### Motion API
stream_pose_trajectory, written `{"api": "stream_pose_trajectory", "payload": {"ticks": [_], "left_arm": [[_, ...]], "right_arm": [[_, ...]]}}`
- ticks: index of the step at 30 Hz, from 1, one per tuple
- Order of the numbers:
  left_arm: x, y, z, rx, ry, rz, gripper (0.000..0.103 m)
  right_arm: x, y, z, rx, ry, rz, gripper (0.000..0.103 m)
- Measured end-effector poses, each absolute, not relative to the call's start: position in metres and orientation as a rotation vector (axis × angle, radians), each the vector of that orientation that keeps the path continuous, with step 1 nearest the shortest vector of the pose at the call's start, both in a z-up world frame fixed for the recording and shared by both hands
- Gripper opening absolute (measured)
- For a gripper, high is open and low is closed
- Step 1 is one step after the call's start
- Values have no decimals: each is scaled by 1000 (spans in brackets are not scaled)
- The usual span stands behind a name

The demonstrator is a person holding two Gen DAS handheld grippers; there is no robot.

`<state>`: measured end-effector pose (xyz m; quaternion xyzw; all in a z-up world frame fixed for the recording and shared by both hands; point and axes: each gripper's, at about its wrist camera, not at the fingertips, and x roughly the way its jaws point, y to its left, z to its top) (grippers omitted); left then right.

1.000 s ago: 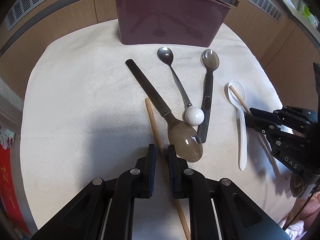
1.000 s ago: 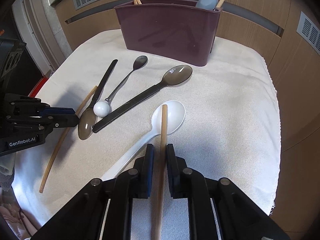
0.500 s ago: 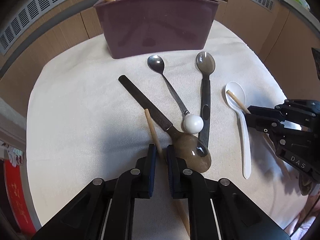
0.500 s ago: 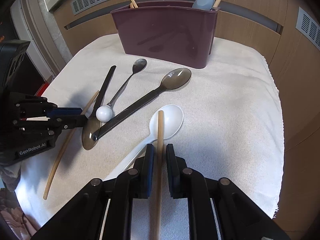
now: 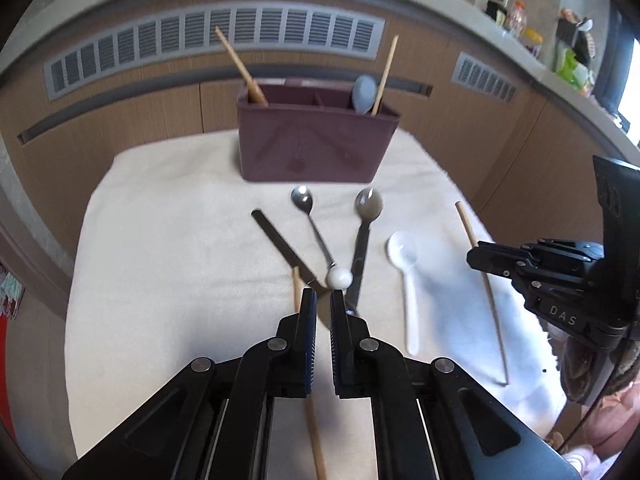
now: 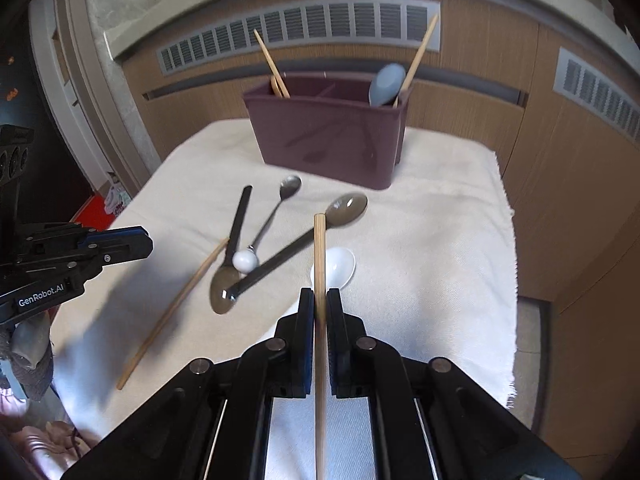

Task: Organize utensils
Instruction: 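Lift the chopstick with the left tool while the right tool lifts its chopstick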

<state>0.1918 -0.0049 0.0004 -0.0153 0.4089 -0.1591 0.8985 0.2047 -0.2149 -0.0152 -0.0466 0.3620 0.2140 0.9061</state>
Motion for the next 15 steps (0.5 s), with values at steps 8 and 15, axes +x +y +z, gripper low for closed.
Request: {"api": "stream_pose_trajectory", "payload": {"ticks": [8, 15], "left_arm": [[209, -3, -26, -5, 1031, -316, 9], [228, -22, -59, 103, 1196, -292, 23]], "right_arm": [[191, -217, -2, -104, 718, 419, 6], [186, -220, 1, -94, 704, 434, 6]]}}
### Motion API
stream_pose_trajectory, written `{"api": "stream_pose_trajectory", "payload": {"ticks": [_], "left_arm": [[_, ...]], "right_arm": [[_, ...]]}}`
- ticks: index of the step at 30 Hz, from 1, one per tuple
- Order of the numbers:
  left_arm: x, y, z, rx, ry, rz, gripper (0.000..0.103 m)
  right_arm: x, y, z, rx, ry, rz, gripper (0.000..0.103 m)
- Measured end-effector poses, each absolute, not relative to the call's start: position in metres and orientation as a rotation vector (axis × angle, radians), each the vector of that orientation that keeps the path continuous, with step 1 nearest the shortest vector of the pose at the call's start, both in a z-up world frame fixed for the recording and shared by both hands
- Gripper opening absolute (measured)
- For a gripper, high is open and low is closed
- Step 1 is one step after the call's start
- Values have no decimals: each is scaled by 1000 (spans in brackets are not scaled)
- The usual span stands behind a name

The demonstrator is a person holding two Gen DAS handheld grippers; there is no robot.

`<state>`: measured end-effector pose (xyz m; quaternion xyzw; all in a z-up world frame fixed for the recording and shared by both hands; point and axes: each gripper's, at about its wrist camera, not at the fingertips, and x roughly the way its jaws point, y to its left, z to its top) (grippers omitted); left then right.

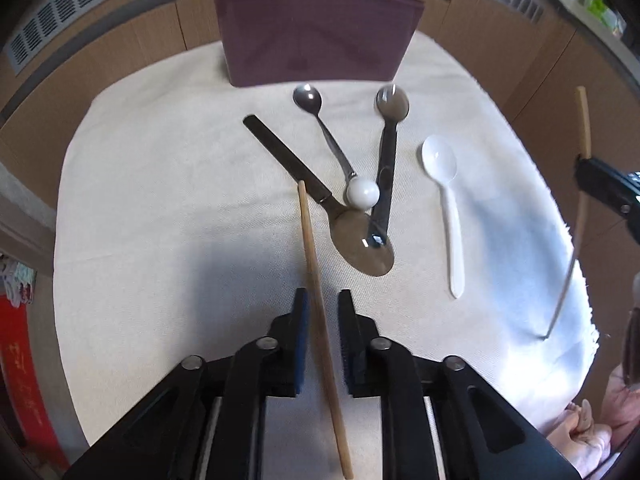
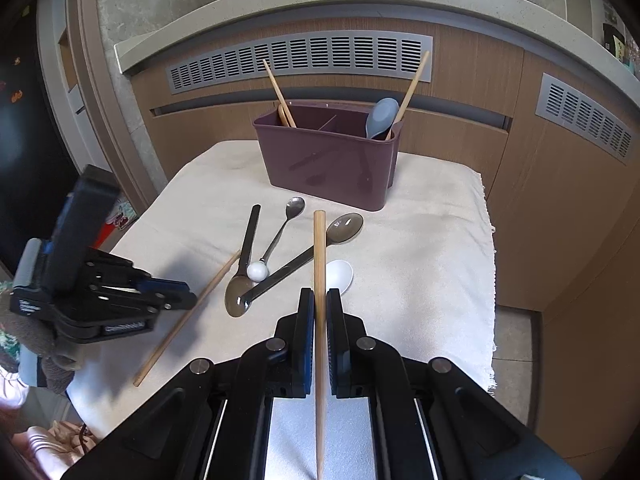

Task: Organize utensils
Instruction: 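Lift the chopstick with the left tool while the right tool lifts its chopstick, then carry both chopsticks over the maroon holder and lower them in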

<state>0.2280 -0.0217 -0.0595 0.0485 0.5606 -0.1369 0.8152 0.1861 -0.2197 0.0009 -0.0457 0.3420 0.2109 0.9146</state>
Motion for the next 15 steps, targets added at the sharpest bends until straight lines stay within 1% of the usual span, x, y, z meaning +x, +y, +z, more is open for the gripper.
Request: {"api": "stream_pose_trajectory", "payload": {"ticks": [1, 5, 6, 10, 13, 15], "left_arm": [[232, -25, -63, 123, 1211, -280, 27], [247, -36, -74, 173, 1264, -289, 27], [248, -38, -74, 179, 1258, -292, 25], [241, -49, -73, 231, 1227, -314, 7], [225, -46, -65, 177, 1161, -322, 6], [210, -40, -49, 132, 1056, -314, 6]], "right_arm": [[186, -220, 1, -92, 704, 437, 6], [186, -221, 0, -84, 702, 445, 6], [186, -221, 0, -83, 701, 445, 6], [182, -224, 1, -64, 688, 442, 6], [179, -228, 3, -40, 678, 442, 6], [175, -231, 5, -32, 668, 442, 6]]}}
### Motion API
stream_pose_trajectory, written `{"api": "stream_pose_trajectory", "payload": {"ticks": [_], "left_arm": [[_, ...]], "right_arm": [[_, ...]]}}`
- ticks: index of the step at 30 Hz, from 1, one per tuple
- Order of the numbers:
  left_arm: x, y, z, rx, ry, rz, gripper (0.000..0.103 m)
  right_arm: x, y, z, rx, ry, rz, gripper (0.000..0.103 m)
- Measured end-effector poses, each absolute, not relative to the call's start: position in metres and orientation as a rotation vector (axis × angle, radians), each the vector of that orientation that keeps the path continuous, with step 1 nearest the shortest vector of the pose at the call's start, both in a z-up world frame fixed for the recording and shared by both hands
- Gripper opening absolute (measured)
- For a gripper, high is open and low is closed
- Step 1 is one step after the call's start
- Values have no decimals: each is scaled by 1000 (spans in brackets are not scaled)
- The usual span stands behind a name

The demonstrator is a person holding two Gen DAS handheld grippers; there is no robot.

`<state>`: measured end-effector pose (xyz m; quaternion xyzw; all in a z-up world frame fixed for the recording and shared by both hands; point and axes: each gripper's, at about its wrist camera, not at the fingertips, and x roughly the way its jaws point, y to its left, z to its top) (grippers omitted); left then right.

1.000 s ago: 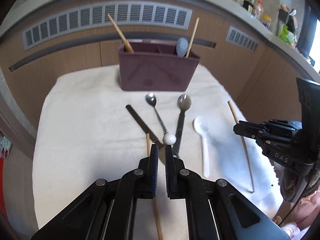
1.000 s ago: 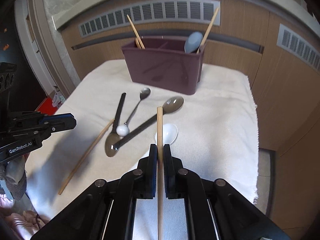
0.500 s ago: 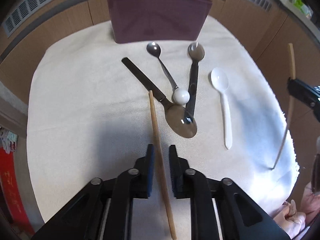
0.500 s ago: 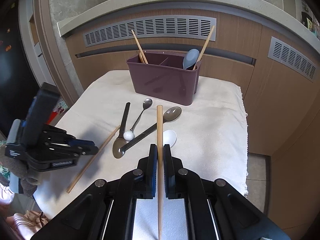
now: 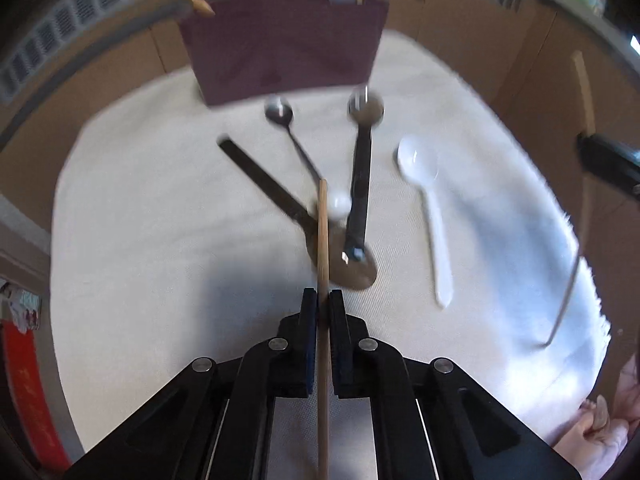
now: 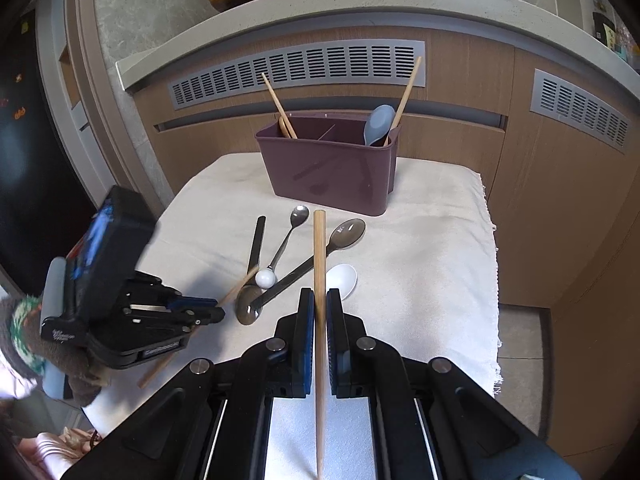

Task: Organize utensils
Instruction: 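Carry both chopsticks over the maroon holder and lower them in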

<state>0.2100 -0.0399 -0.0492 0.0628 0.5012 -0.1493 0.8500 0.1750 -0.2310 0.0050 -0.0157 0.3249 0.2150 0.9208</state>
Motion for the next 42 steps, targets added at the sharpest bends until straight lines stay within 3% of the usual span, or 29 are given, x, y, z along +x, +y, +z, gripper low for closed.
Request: {"api": "stream_pose_trajectory", "payload": {"ticks": [8, 16, 22, 27, 42], "left_arm": [[166, -3, 29, -110, 738, -301, 6], [201, 5, 167, -109, 329, -283, 6], [260, -4, 221, -74, 165, -253, 6], [309, -12, 224, -31, 96, -208, 6], [381, 12, 162, -112, 241, -211, 6]], "right_arm": [[163, -239, 29, -6, 604, 426, 6], [178, -237, 158, -42, 281, 358, 6], [222, -226, 225, -46, 146, 318, 6], [269, -210, 232, -57, 142, 296, 6], [367, -192, 165, -26, 336, 323, 6]]}}
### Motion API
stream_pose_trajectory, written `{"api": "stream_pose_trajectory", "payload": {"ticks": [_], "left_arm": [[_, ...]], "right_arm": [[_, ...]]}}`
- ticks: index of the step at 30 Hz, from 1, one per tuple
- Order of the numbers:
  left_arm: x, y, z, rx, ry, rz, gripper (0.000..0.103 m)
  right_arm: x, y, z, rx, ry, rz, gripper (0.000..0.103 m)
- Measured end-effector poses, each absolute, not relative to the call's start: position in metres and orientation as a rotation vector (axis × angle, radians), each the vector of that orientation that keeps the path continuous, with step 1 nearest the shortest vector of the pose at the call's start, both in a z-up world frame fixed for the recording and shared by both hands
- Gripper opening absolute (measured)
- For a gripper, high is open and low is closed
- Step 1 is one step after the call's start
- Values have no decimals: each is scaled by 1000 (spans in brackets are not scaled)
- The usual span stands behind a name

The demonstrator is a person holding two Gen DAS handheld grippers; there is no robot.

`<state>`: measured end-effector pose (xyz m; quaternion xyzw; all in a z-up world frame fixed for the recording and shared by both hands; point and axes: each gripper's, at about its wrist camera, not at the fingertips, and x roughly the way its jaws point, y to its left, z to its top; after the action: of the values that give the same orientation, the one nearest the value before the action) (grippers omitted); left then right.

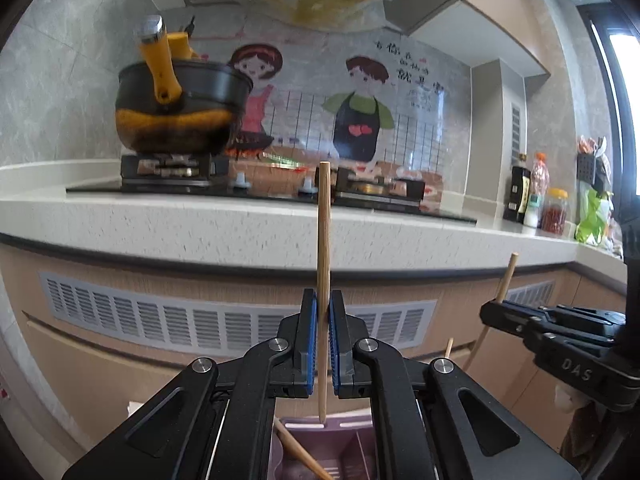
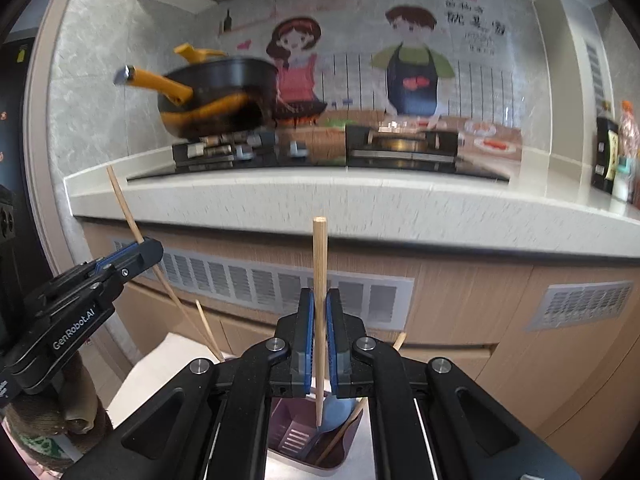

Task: Organize utensils
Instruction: 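Carry both chopsticks over the maroon holder and lower them in, then open the left tool to release its chopstick while the right tool releases its chopstick, then grasp the white plastic spoon with the right tool while the left tool approaches the ball-handled spoon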

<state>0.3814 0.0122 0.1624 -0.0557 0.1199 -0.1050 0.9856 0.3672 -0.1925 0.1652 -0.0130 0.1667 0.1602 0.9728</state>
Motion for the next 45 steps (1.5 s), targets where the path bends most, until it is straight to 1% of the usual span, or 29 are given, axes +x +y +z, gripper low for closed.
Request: {"api": "stream_pose_trajectory", "payload": {"ticks": [6, 11, 14, 18, 19, 20, 21, 22, 23, 24, 26, 29, 30, 31, 32, 33, 34, 37, 41, 45], "left_arm": [[390, 10, 137, -109, 313, -225, 6], [403, 7, 106, -123, 426, -236, 6], [411, -1, 84, -98, 500, -240, 6], [416, -8, 60, -87, 594, -255, 10], [414, -6, 57, -92, 606, -259, 21], [411, -5, 54, -96, 612, -260, 30], [408, -4, 53, -100, 613, -263, 52], [403, -2, 53, -102, 606, -263, 58], [399, -3, 54, -95, 599, -259, 58], [394, -2, 54, -87, 598, -257, 59], [383, -1, 56, -78, 597, -251, 59], [365, 4, 53, -76, 611, -227, 62], [359, 5, 51, -78, 616, -219, 68], [349, 7, 48, -82, 623, -207, 74], [342, 9, 44, -82, 631, -200, 76], [333, 10, 39, -79, 645, -193, 79], [328, 10, 36, -77, 658, -188, 79], [306, 13, 20, -63, 714, -172, 80], [279, 19, -3, -66, 779, -130, 81], [251, 24, -29, -51, 843, -95, 81]], "right_arm": [[379, -186, 147, -48, 384, 324, 6], [390, -182, 123, -58, 451, 328, 7], [400, -180, 105, -47, 515, 345, 7], [414, -180, 76, -31, 622, 389, 7], [414, -180, 70, -35, 646, 402, 11], [414, -179, 66, -43, 660, 405, 22], [411, -178, 61, -60, 668, 396, 27], [407, -178, 59, -74, 660, 384, 39], [401, -178, 59, -90, 642, 374, 48], [392, -178, 58, -103, 619, 364, 53], [375, -181, 58, -124, 578, 340, 74], [350, -178, 53, -176, 537, 308, 81], [342, -178, 50, -192, 530, 299, 82], [332, -178, 46, -209, 524, 289, 85], [326, -176, 43, -215, 521, 285, 91], [317, -178, 38, -221, 519, 276, 93], [310, -179, 33, -227, 518, 263, 97], [295, -182, 18, -227, 533, 232, 102], [284, -190, -9, -207, 600, 213, 102], [279, -189, -43, -177, 710, 224, 102]]}}
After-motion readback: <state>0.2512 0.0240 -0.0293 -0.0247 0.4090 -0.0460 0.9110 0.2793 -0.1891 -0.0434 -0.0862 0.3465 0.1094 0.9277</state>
